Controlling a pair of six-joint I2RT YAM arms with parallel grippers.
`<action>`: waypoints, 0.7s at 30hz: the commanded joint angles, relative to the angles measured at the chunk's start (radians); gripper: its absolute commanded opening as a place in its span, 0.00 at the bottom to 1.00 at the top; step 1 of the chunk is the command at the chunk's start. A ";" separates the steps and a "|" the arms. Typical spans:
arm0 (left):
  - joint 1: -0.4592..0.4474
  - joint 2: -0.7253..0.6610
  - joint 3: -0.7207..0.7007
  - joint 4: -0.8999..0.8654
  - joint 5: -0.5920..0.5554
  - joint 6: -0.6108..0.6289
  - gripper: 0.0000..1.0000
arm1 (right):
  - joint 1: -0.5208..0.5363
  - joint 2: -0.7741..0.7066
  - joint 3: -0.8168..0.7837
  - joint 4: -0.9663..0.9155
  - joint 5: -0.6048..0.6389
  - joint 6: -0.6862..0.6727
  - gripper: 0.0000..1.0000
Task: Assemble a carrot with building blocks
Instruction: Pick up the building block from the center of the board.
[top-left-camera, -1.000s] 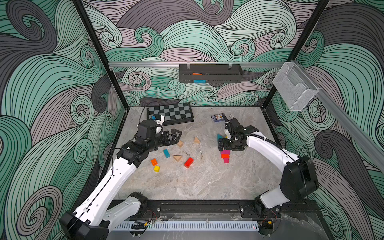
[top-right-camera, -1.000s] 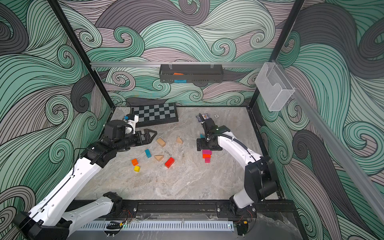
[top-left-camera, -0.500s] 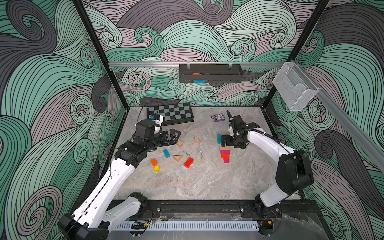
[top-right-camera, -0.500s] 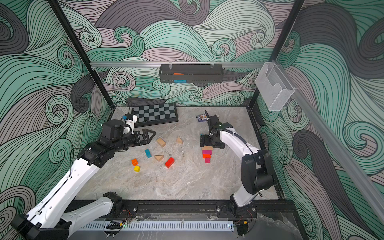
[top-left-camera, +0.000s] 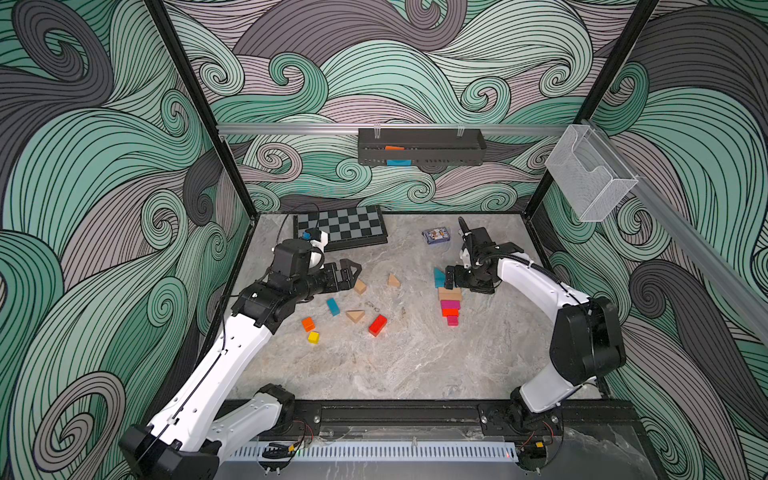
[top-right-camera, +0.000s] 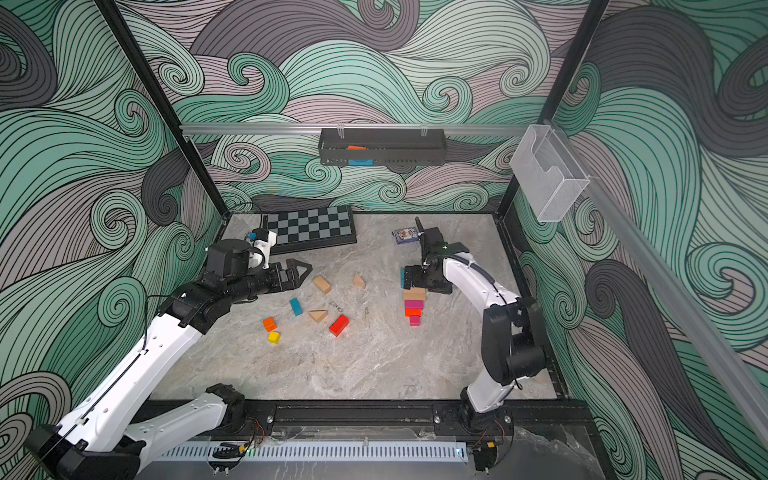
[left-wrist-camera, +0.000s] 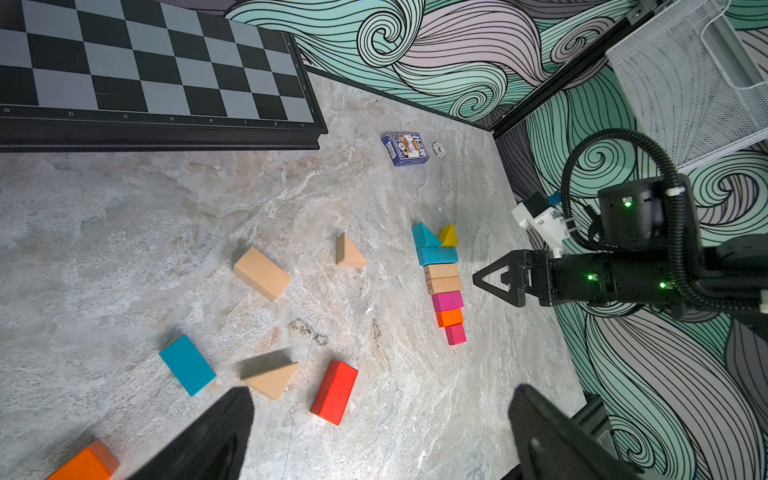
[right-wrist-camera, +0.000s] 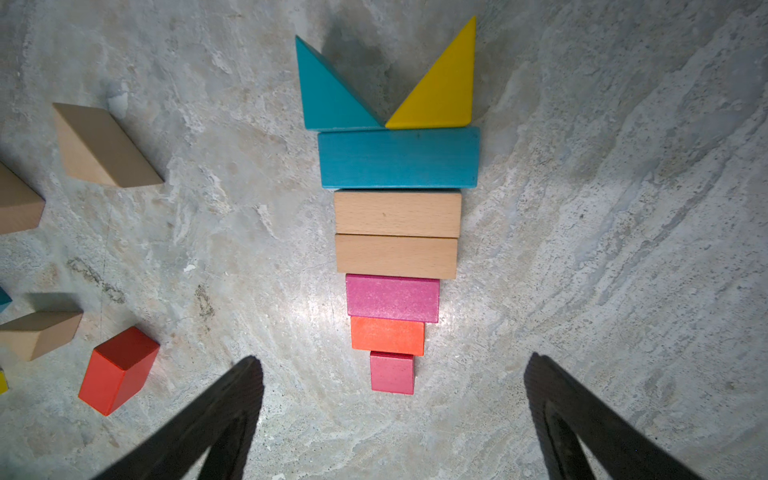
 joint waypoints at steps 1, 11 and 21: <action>0.018 0.014 -0.002 -0.039 0.015 0.028 0.95 | -0.003 -0.053 -0.022 -0.003 -0.032 -0.011 0.99; 0.097 0.079 0.010 -0.068 0.052 0.004 0.86 | -0.003 -0.147 -0.021 -0.020 -0.087 -0.025 0.99; 0.139 0.133 0.015 -0.081 0.057 -0.015 0.75 | -0.003 -0.198 -0.017 -0.021 -0.111 -0.043 0.99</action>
